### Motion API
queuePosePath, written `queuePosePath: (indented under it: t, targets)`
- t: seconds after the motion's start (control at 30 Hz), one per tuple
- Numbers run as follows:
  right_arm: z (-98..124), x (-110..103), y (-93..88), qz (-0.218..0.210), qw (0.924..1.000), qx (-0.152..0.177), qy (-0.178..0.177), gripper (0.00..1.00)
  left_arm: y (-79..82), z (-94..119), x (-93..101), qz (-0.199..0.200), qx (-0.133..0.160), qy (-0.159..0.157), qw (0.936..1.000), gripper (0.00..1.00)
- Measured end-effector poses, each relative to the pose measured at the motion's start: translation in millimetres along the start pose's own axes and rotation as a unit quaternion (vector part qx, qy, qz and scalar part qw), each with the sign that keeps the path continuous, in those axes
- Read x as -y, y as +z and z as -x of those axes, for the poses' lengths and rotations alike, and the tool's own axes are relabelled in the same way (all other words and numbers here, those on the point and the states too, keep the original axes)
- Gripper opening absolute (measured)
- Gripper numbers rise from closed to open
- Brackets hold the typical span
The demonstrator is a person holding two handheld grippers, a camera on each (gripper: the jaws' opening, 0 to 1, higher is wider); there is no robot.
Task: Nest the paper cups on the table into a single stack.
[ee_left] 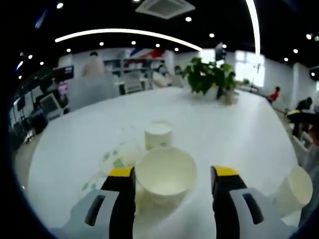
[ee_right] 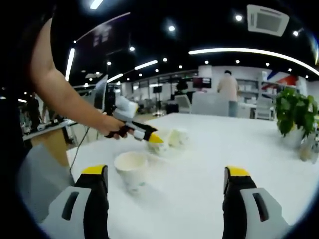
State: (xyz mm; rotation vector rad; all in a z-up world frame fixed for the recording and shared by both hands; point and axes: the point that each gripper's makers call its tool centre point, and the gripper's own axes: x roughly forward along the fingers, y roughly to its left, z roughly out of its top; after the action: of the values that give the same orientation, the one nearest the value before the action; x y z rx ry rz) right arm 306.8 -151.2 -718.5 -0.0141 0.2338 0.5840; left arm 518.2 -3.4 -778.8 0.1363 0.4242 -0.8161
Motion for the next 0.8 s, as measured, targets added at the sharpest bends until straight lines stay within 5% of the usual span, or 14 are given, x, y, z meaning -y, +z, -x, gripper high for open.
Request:
queuePosePath:
  t: [0.33, 0.8]
  targets:
    - [0, 0, -0.9, -0.007, 1.0, 0.0, 0.0, 0.94, -9.9, -17, 9.5, -0.006, -0.014, 0.007, 0.9999, 0.67]
    - [-1, -1, -2.5, -0.006, 1.0, -0.005, 0.002, 0.93, -15.9, -19, -3.0, 0.01, -0.026, 0.02, 0.9994, 0.5]
